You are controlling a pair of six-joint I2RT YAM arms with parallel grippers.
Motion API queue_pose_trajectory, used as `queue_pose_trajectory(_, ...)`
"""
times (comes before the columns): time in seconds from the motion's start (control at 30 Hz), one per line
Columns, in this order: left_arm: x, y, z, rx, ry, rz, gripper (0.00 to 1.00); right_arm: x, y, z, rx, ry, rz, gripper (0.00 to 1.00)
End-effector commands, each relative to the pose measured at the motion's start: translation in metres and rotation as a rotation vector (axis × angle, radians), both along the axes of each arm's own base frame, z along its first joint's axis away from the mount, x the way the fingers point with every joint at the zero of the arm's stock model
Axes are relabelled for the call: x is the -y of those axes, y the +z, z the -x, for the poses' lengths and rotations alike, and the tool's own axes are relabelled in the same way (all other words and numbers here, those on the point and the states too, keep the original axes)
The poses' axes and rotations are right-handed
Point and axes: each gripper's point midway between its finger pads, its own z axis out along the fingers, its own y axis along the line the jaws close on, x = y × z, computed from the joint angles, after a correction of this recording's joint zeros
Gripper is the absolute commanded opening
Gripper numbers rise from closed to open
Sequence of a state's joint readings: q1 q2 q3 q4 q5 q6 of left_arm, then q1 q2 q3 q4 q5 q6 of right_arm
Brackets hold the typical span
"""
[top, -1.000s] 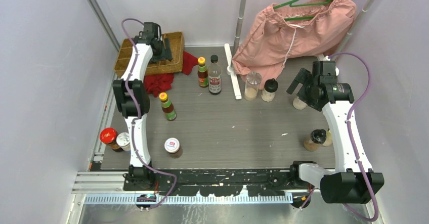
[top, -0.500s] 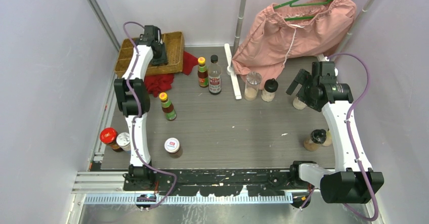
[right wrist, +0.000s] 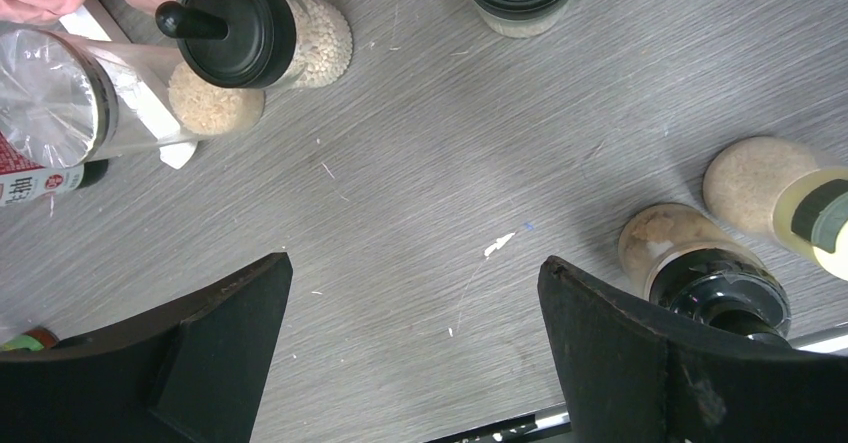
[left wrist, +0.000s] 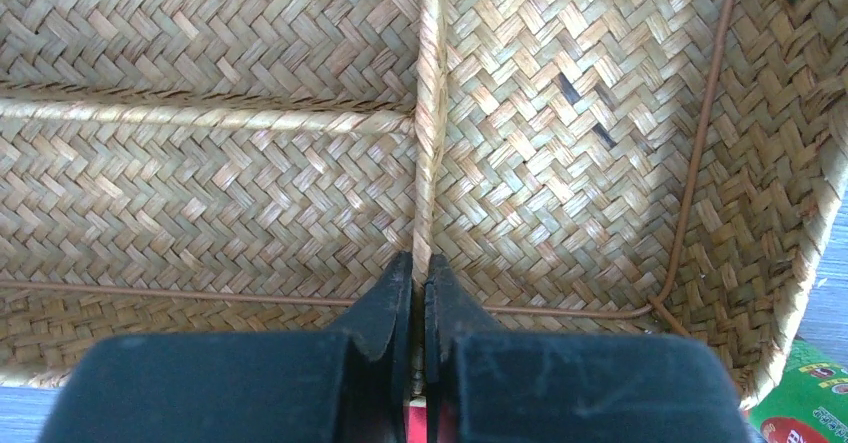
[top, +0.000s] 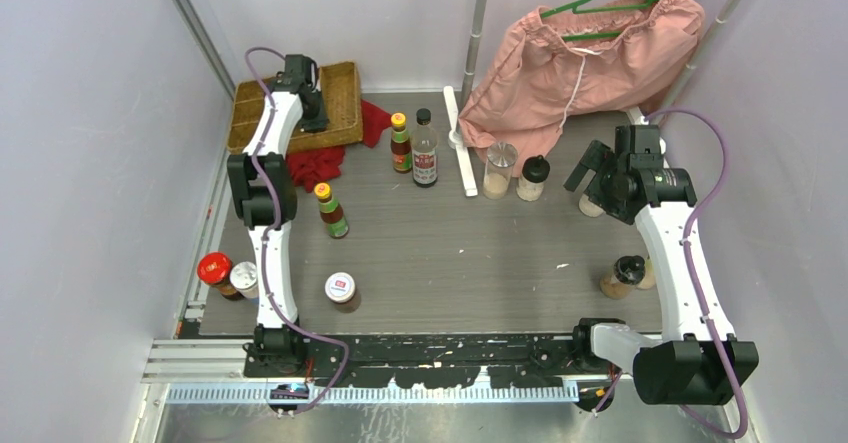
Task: Organize the condiment bottles
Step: Pick up the storage box at the corner of the board, then place the storage box at the center of the board.
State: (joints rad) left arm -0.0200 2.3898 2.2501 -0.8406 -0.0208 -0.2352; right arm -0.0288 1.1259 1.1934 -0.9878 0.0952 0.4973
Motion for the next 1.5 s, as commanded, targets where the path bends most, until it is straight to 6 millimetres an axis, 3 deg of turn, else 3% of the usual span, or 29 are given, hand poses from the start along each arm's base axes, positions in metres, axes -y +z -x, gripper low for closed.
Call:
queue_pose_trajectory(0.0, -0.004, 0.008, -0.001, 0.008, 0.013, -0.003, 0.00, -0.004, 0.007, -0.003, 0.048, 0.030, -0.003, 0.99)
queue_pose_trajectory(0.17, -0.015, 0.043, 0.001, 0.068, 0.037, -0.052, 0.00, -0.005, 0.005, -0.001, 0.049, 0.030, -0.010, 0.99)
queue_pose_trajectory(0.47, -0.023, 0.192, 0.015, 0.348, 0.050, -0.099, 0.00, -0.008, 0.006, 0.004, 0.061, 0.038, -0.020, 0.99)
queue_pose_trajectory(0.6, -0.021, 0.252, 0.035, 0.463, 0.042, -0.090, 0.00, -0.009, 0.006, 0.008, 0.066, 0.040, -0.028, 0.99)
queue_pose_trajectory(0.73, -0.009, 0.305, 0.067, 0.555, 0.007, -0.043, 0.00, -0.009, 0.011, 0.012, 0.078, 0.040, -0.025, 0.99)
queue_pose_trajectory(0.87, 0.014, 0.339, 0.106, 0.615, -0.055, 0.001, 0.00, -0.005, 0.023, 0.015, 0.098, 0.036, -0.002, 0.99)
queue_pose_trajectory(0.97, 0.037, 0.354, 0.139, 0.643, -0.120, 0.051, 0.00, -0.002, 0.038, 0.019, 0.121, 0.031, 0.017, 0.99)
queue_pose_trajectory(1.07, 0.063, 0.357, 0.176, 0.632, -0.200, 0.128, 0.00, 0.000, 0.058, 0.024, 0.165, 0.021, 0.029, 0.99)
queue_pose_trajectory(1.23, 0.114, 0.338, 0.241, 0.563, -0.329, 0.242, 0.00, 0.008, 0.089, 0.034, 0.223, 0.005, 0.070, 0.99)
queue_pose_trajectory(1.47, 0.192, 0.328, 0.345, 0.498, -0.537, 0.421, 0.00, 0.017, 0.124, 0.039, 0.275, -0.028, 0.114, 0.99)
